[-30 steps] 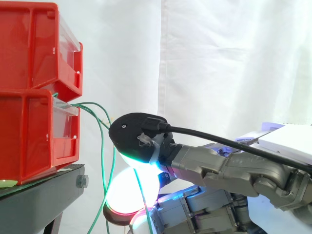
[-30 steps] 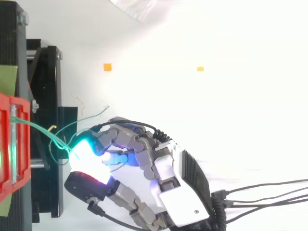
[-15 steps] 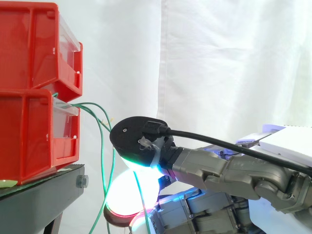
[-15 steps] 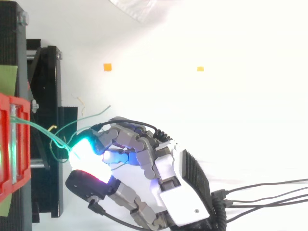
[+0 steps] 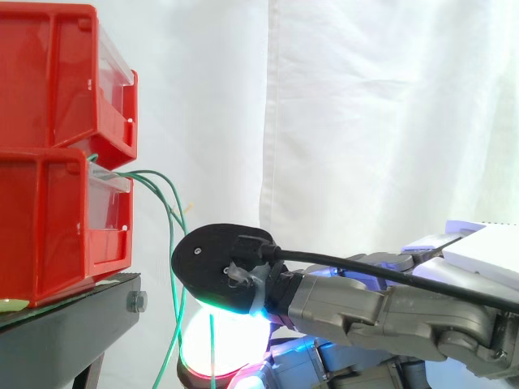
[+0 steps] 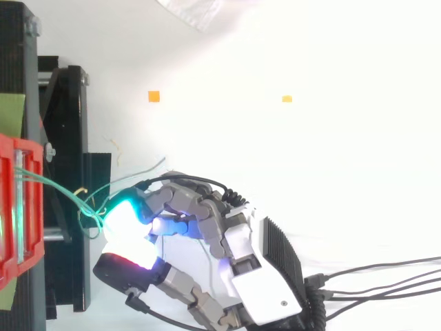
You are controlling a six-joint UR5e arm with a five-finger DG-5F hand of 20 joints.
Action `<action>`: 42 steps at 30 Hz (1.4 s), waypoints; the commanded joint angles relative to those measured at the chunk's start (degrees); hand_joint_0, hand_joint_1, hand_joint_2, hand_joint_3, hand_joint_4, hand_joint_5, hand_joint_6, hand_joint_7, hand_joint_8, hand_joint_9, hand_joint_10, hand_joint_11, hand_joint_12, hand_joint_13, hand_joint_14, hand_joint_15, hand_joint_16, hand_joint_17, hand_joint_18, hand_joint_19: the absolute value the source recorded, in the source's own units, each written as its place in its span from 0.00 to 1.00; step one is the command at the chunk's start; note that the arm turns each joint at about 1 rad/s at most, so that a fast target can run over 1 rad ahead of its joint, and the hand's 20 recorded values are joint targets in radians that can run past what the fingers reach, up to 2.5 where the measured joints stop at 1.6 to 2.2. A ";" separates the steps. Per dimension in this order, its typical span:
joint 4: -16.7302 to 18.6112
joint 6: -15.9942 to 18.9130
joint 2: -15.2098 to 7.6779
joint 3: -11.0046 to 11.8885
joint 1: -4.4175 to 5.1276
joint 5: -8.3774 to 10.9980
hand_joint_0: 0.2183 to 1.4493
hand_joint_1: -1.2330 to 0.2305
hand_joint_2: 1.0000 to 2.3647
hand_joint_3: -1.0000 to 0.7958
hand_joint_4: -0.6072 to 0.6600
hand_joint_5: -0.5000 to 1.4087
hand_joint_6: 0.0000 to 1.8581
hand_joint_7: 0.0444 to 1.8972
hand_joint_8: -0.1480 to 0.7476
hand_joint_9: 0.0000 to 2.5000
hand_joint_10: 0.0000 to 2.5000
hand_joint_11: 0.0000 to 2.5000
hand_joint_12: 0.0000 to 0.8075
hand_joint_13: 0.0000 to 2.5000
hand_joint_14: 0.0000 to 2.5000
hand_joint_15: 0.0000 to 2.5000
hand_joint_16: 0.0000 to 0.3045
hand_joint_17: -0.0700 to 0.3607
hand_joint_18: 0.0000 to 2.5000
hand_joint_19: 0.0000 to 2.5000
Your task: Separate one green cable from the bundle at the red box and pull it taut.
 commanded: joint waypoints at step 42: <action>0.75 5.56 -0.02 -7.33 -3.41 -8.33 0.13 0.44 0.00 0.28 0.71 0.14 0.27 0.39 0.57 0.28 0.01 0.29 0.51 0.24 0.01 0.23 0.24 0.54 0.19 0.19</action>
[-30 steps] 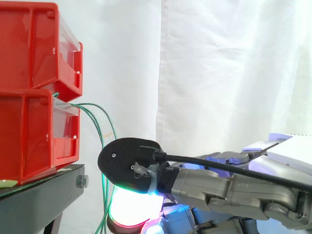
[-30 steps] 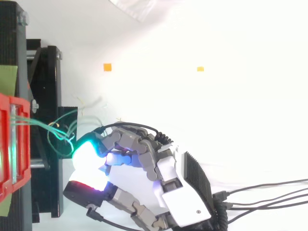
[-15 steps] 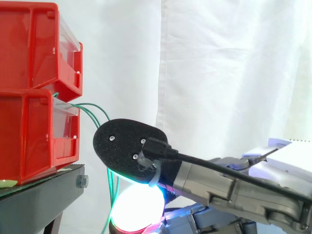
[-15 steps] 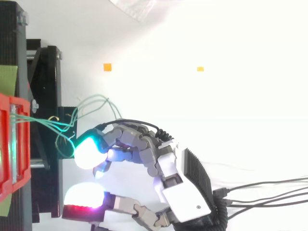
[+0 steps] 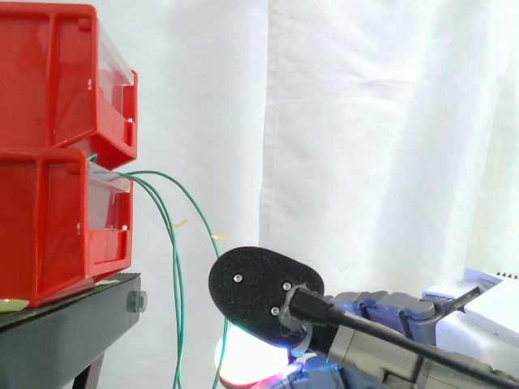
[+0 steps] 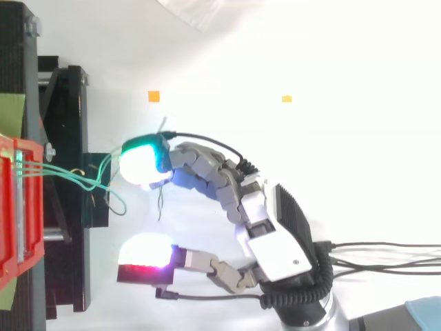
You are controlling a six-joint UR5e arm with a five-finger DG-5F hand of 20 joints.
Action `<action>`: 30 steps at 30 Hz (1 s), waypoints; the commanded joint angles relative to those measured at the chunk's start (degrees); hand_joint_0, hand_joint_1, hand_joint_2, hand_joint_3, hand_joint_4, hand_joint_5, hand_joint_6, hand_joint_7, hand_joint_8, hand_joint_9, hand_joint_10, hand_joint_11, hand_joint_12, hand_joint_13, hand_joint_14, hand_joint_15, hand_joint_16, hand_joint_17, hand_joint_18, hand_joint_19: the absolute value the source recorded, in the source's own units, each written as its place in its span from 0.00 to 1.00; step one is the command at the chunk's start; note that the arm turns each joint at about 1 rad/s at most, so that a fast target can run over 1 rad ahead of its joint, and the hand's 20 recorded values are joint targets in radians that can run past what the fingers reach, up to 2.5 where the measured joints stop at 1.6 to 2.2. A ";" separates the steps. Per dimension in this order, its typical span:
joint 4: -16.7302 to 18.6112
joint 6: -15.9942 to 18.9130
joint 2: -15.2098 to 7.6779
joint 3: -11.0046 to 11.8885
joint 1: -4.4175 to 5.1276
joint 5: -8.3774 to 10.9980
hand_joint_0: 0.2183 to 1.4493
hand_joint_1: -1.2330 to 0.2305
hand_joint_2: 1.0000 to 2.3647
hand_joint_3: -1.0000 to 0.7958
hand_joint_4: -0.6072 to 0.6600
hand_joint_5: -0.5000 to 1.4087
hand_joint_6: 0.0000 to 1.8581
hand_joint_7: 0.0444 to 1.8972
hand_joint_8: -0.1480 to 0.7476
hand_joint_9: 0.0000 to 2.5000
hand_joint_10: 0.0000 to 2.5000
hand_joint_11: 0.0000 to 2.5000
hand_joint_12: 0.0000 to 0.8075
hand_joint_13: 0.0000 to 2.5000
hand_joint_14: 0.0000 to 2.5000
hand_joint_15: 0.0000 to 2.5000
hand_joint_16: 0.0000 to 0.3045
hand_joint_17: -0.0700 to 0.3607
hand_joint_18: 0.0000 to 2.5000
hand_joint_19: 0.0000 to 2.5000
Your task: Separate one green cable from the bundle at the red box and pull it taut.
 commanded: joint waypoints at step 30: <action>-24.17 10.04 0.00 12.89 -0.66 1.10 0.11 0.48 0.00 0.28 0.77 0.15 0.27 0.38 0.59 0.26 0.01 0.24 0.53 0.22 0.01 0.21 0.25 0.55 0.19 0.19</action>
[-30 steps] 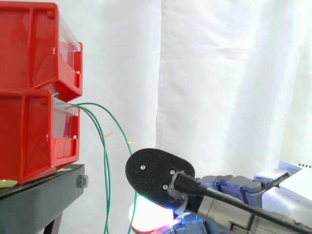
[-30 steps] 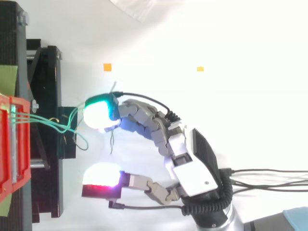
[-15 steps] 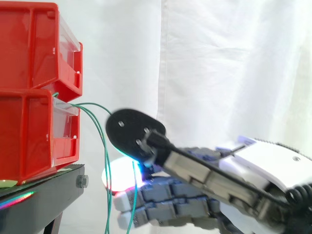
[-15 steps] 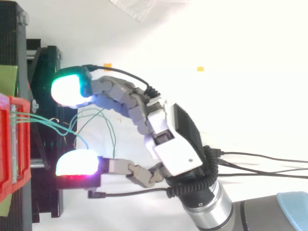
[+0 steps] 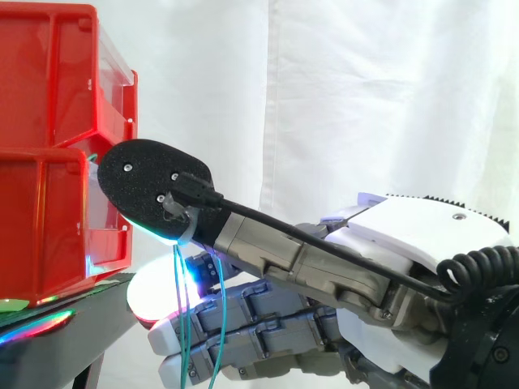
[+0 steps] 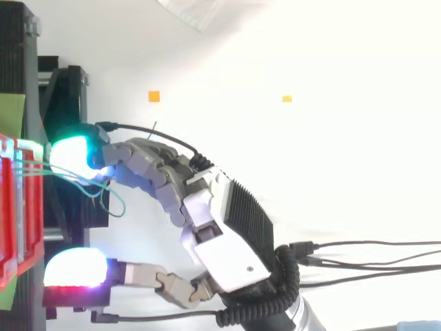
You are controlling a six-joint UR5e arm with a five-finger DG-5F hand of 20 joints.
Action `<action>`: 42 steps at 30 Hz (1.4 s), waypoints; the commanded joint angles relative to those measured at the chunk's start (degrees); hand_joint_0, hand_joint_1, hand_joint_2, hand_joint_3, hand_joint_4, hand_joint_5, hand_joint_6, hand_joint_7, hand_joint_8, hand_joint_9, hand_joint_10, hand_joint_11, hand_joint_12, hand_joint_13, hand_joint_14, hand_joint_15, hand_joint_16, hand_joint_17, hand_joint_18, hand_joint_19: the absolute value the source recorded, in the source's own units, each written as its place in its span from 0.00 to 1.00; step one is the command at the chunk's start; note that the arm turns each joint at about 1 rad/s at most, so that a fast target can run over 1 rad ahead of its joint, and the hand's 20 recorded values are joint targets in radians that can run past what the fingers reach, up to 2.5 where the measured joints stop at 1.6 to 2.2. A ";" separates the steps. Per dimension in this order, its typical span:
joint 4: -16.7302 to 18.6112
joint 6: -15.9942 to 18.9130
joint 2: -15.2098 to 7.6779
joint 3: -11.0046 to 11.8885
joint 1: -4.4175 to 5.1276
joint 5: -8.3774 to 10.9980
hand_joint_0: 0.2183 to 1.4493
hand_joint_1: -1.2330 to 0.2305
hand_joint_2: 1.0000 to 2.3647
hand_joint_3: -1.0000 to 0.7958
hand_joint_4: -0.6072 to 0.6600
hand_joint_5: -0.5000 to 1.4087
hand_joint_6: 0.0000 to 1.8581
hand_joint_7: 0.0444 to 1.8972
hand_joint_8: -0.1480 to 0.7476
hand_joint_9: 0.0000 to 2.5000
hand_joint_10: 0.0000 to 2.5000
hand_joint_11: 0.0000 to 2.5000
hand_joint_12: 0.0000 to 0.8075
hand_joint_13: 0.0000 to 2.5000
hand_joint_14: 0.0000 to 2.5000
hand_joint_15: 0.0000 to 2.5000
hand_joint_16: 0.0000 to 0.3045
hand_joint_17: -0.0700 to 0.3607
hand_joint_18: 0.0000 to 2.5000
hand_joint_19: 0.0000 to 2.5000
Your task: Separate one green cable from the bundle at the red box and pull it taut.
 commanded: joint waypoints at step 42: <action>13.51 -13.99 0.07 -0.07 5.41 10.45 0.18 0.37 0.00 0.28 0.64 0.22 0.39 0.49 0.53 0.42 0.01 0.32 0.46 0.32 0.01 0.26 0.20 0.48 0.23 0.23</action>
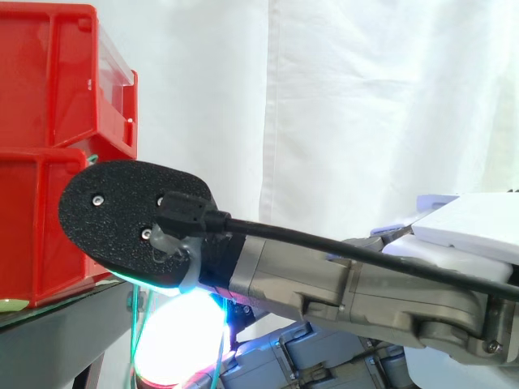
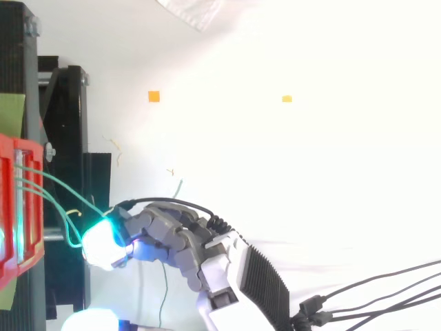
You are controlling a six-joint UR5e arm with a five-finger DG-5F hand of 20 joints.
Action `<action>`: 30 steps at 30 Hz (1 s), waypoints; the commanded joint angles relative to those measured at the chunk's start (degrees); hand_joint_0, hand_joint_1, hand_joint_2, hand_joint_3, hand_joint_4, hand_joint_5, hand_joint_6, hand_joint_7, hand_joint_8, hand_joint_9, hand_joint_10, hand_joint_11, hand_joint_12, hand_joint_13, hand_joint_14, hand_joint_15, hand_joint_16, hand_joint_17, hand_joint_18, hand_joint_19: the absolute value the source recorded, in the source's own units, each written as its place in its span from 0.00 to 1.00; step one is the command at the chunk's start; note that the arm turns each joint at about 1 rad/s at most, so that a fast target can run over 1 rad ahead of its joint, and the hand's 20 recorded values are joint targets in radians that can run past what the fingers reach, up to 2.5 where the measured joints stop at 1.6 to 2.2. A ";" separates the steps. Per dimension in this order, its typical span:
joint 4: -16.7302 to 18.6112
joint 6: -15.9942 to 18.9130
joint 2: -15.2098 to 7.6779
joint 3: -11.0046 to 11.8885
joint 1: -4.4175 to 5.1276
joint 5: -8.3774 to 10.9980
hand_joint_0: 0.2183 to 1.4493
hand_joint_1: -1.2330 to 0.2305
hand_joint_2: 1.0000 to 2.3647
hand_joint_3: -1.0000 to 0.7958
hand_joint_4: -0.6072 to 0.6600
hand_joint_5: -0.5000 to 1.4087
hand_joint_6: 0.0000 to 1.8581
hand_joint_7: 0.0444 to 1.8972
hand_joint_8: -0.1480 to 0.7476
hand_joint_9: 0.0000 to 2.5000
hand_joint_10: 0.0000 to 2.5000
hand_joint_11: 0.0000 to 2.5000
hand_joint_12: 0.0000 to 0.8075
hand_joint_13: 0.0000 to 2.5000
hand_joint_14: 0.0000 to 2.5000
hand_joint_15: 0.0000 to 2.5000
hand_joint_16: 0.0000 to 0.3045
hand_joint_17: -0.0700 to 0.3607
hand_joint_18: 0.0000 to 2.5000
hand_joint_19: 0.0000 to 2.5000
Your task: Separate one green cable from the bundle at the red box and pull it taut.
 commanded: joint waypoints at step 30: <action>4.50 -1.71 0.00 -3.97 0.37 -0.09 0.20 0.81 0.00 0.28 0.60 0.28 0.36 0.57 0.47 0.67 0.01 0.35 0.48 0.47 0.01 0.28 0.18 0.45 0.33 0.27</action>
